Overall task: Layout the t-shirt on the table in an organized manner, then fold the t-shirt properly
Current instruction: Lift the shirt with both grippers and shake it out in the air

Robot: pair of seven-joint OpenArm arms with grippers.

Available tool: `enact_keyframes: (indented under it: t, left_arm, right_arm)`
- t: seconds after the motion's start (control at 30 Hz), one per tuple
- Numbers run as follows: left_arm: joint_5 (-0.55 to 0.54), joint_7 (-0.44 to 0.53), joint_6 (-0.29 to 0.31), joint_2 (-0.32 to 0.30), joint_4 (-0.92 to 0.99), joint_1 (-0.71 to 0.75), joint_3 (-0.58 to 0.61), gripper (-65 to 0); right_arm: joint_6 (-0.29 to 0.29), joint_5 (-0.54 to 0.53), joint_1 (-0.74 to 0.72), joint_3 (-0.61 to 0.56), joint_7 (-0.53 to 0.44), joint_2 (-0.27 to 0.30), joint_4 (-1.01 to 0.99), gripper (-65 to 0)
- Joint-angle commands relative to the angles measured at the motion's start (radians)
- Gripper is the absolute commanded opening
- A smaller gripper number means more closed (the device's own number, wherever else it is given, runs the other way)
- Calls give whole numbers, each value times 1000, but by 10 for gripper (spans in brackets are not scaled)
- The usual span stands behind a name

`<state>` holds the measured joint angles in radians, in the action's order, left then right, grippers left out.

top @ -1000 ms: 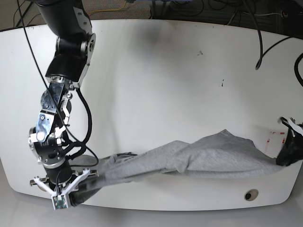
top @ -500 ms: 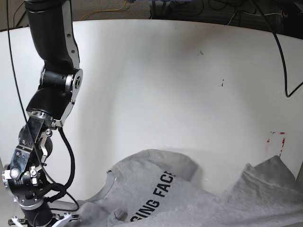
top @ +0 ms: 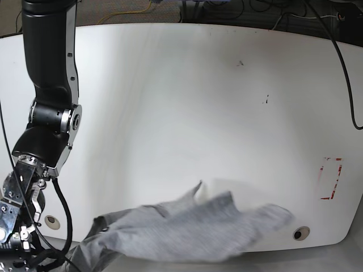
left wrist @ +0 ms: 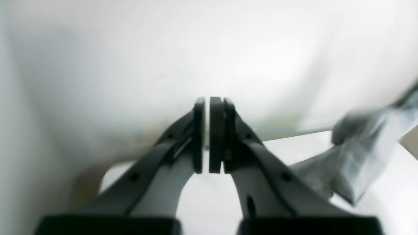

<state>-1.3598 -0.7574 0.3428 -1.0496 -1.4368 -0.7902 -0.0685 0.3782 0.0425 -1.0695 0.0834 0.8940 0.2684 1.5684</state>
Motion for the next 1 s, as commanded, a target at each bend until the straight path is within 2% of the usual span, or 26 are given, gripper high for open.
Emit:
enact_keyframes:
  t: [0.0,0.33,0.77,0.97]
  left_arm:
    - [-10,28,0,-22,11,-77,23,-650]
    - [-11,28,0,-1,55,-223,164,-650]
    - [-11,28,0,-1,49,-162,166,-650]
    - [-11,28,0,-1,49,-145,166,-650]
  right_arm:
    - [-5,-6,-64,-14,-31,6,-4,-650]
    - [-5,-5,-73,-17,-2,-5,23,-650]
    - [-5,-8,-31,-21,9,-14,93,-650]
    - [-5,-14,-36,-110,24,-18,122,-650]
